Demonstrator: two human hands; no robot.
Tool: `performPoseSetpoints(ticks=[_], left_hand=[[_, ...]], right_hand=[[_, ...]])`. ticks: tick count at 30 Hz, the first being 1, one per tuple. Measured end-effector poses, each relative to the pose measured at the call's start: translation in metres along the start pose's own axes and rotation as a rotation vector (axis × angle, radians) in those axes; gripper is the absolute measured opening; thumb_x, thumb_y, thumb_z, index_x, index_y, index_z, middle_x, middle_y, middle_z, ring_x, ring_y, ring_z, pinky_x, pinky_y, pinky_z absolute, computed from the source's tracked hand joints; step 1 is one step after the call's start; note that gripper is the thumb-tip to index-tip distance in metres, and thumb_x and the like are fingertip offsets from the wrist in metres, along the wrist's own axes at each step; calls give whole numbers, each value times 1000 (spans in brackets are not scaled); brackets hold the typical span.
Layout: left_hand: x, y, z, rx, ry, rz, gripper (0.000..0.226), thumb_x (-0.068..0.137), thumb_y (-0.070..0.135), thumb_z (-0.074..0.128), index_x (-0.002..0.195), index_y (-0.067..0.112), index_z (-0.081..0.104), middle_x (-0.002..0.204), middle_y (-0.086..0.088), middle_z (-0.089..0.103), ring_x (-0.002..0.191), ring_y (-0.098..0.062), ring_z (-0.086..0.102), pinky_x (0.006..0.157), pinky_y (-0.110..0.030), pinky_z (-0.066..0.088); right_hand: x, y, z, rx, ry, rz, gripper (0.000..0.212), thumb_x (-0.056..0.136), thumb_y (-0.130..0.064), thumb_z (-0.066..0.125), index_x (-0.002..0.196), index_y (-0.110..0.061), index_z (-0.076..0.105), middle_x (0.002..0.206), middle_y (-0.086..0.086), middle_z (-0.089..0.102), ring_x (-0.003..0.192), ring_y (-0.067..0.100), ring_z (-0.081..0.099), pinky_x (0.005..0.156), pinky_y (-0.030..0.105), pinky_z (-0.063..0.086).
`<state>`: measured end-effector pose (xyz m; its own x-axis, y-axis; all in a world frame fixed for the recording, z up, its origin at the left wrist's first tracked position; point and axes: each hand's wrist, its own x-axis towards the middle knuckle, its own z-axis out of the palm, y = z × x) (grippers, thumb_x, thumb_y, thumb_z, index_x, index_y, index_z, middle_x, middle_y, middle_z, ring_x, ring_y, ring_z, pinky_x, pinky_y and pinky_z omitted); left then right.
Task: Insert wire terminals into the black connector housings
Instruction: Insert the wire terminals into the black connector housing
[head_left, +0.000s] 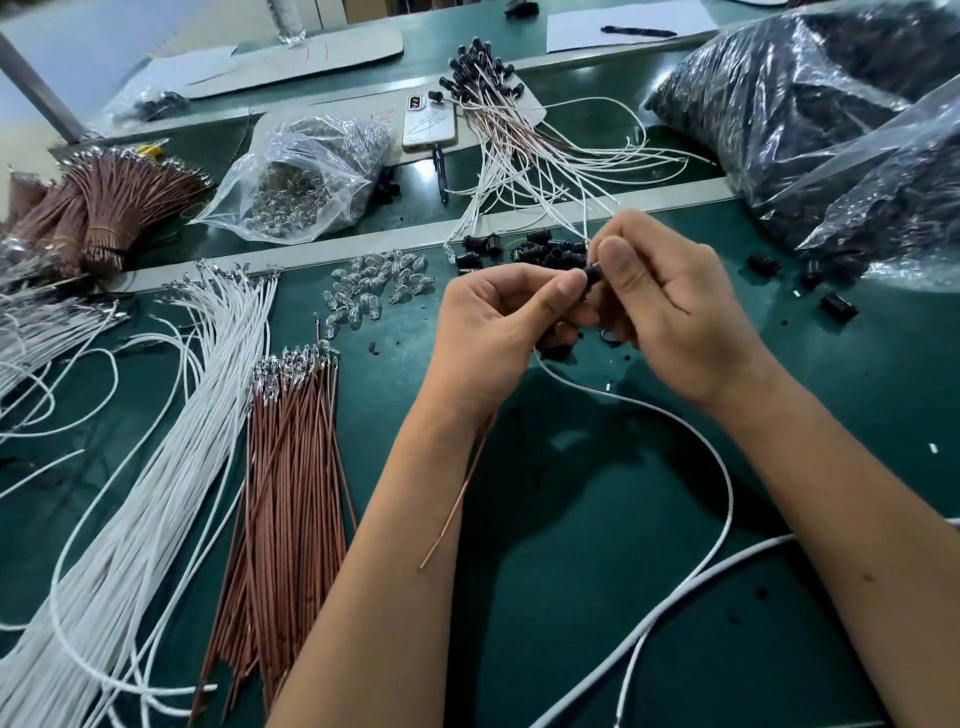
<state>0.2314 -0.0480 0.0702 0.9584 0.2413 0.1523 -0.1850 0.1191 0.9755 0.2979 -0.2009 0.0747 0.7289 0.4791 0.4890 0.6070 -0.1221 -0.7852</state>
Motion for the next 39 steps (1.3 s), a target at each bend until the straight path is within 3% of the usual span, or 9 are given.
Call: performPoseSetpoints(ticks=[8,11,14,18,23,27,31,36,39], left_hand=[[-1,0,-4,209,24,41,14,83,0,80,94,-5,72,79,-22,75,67,-27,67,67,-35,59],[0,0,-4,274,21,54,13,84,0,79,93,-7,73,78,-22,74,64,-25,67,63,-31,58],[0,-2,-2,350,42,56,8,85,2,79,89,-4,75,74,-16,75,66,-30,72,63,-32,57],[0,-5,-1,474,49,71,4,84,6,79,84,3,76,69,-5,75,64,-19,73,63,-31,59],[-1,-6,0,608,53,118,4,84,9,80,82,7,77,67,0,74,63,-15,73,61,-29,59],[1,-2,-3,488,2,107,2,87,4,76,86,3,76,66,-3,73,60,-15,70,59,-29,54],[1,0,-7,306,-42,66,5,89,-4,70,88,0,72,65,-5,68,59,-12,64,60,-21,49],[0,-2,0,342,-39,60,5,90,-2,70,87,1,72,67,-7,69,61,-15,63,62,-26,52],[1,-6,5,481,27,124,4,88,2,73,84,3,74,67,-5,72,60,-15,67,62,-31,56]], right_hand=[[1,6,-3,-176,-138,72,43,109,-29,44,73,-9,50,61,3,56,57,12,47,60,33,41],[1,6,-2,-197,-156,92,43,106,-33,44,72,-6,48,62,11,54,59,13,43,61,39,40],[1,8,-2,-191,-178,96,44,104,-36,48,69,-9,46,61,9,49,58,10,39,59,33,37],[2,14,-5,-194,-174,114,47,105,-29,57,65,-10,41,56,-6,34,56,7,32,55,25,29],[1,17,-3,-208,-178,124,51,104,-24,62,60,-17,37,53,-10,31,54,6,31,53,21,26],[2,15,-5,-18,-203,185,46,102,-35,55,65,-9,43,56,-13,33,53,4,29,51,19,26],[1,14,-1,221,-231,288,43,102,-40,53,63,-22,48,55,-11,34,49,9,25,45,20,23],[1,13,0,62,-174,244,43,100,-33,51,62,-15,41,56,-11,32,51,5,27,47,17,25],[1,10,5,-71,-84,227,41,95,-29,49,59,-15,35,58,-5,28,55,7,27,52,29,26]])
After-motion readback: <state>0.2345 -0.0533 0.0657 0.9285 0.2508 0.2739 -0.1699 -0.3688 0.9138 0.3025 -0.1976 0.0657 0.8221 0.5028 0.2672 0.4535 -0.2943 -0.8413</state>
